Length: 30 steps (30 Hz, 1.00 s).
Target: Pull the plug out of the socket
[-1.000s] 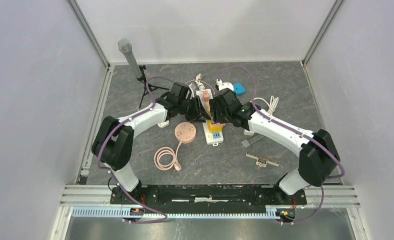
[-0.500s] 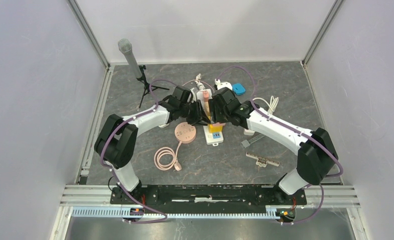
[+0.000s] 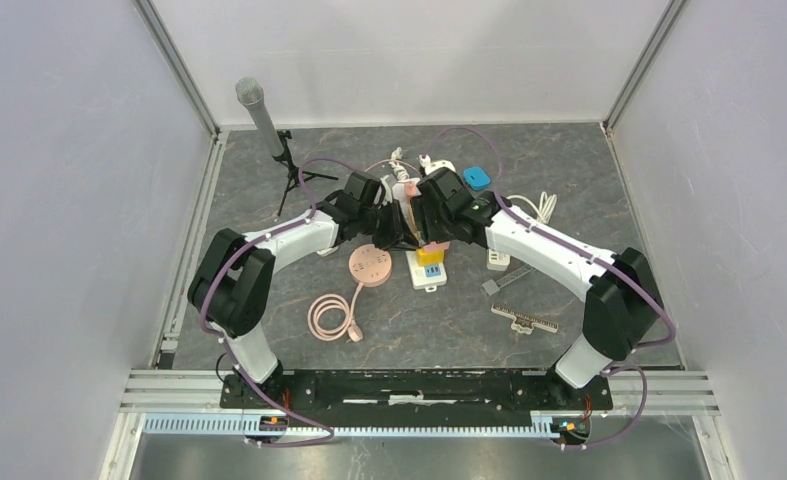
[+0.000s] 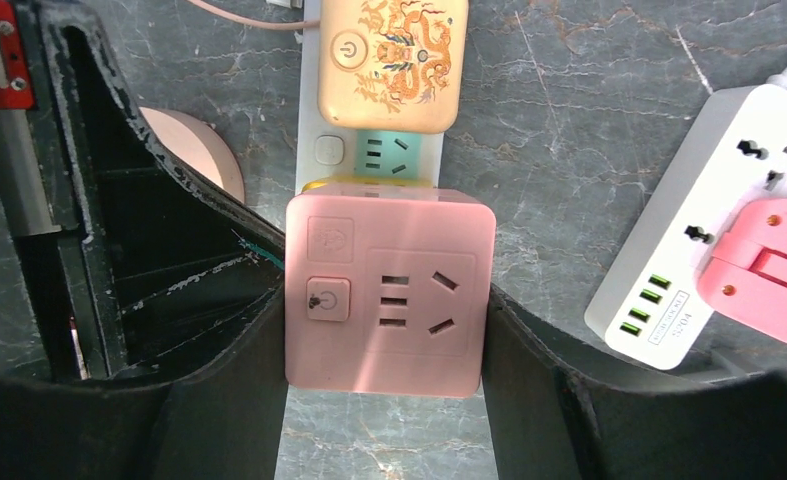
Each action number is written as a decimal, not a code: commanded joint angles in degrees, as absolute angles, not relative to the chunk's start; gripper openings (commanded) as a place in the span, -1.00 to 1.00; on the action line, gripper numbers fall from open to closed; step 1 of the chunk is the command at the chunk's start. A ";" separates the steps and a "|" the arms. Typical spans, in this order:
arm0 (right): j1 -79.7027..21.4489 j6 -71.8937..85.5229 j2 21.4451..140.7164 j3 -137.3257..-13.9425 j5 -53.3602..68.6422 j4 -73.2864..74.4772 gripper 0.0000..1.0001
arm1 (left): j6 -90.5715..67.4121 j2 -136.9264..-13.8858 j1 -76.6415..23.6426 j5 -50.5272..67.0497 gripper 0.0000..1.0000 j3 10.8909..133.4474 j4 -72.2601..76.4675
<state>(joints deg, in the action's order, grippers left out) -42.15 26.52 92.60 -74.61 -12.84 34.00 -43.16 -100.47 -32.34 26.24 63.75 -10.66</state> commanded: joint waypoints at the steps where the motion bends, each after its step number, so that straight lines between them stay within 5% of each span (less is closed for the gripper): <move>1: -45.35 24.69 93.06 -80.38 -16.40 29.57 -1.00 | -37.58 -105.70 -32.70 17.94 -0.57 61.26 -20.19; 24: -42.07 28.42 88.48 -78.66 -7.61 24.96 -1.00 | -36.30 -107.23 -31.73 17.24 -0.67 61.26 -22.17; 30: -46.10 27.72 91.00 -79.29 -13.57 27.32 -1.00 | -36.30 -107.72 -31.73 17.23 -0.68 61.39 -22.15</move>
<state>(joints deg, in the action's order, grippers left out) -42.76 25.87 93.14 -75.72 -13.67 35.29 -42.33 -101.65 -31.77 28.38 64.95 -12.25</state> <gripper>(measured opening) 0.661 0.174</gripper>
